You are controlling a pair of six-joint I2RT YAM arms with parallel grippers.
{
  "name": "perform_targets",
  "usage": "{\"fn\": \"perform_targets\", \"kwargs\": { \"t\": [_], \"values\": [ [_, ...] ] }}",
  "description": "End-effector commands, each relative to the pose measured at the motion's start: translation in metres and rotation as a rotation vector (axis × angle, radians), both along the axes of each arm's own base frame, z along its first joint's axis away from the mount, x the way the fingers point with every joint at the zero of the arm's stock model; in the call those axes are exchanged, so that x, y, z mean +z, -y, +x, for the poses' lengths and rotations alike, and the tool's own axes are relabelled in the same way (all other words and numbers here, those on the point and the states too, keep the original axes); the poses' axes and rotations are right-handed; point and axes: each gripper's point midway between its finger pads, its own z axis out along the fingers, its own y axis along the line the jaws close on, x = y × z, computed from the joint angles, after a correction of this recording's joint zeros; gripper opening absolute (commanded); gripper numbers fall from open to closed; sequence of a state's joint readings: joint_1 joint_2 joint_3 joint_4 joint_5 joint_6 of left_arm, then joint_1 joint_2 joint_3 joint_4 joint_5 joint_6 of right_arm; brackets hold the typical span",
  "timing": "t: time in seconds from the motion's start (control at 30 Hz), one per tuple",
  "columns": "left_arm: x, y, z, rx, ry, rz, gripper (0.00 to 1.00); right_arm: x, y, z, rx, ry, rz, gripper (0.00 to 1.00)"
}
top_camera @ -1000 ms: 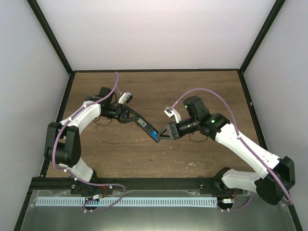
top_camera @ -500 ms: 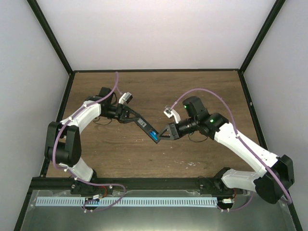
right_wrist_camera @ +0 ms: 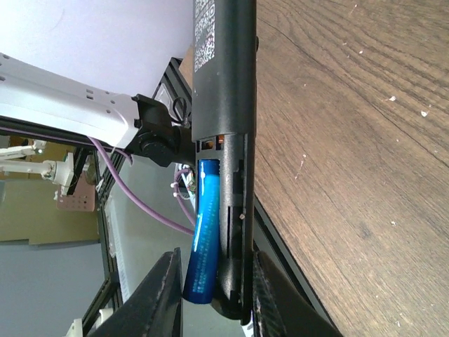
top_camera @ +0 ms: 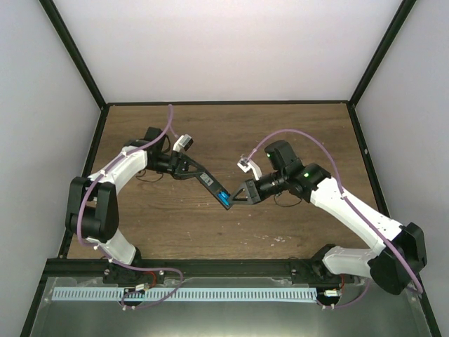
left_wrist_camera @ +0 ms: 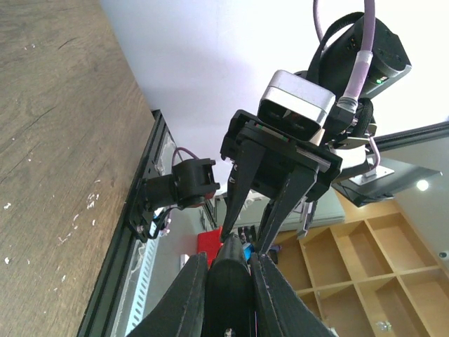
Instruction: Load the batteries into the remote control
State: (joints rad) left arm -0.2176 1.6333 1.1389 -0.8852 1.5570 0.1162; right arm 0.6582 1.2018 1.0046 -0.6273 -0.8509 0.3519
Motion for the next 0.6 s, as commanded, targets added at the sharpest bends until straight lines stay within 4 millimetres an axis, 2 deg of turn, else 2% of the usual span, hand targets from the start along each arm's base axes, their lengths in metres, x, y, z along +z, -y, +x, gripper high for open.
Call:
{"fn": "perform_targets", "kwargs": {
  "t": [0.0, 0.27, 0.57],
  "values": [
    [0.004, 0.0, 0.007, 0.0, 0.056, -0.033, 0.0, 0.023, -0.005, -0.006, 0.06, 0.032, 0.07, 0.21],
    [0.005, 0.001, 0.009, -0.001, 0.057, -0.037, 0.0, 0.038, -0.004, -0.015, 0.086, 0.059, 0.121, 0.28],
    [0.004, 0.001, 0.01, -0.001, 0.052, -0.038, 0.0, 0.024, 0.002, -0.022, 0.107, 0.054, 0.098, 0.3]
  ]
}}
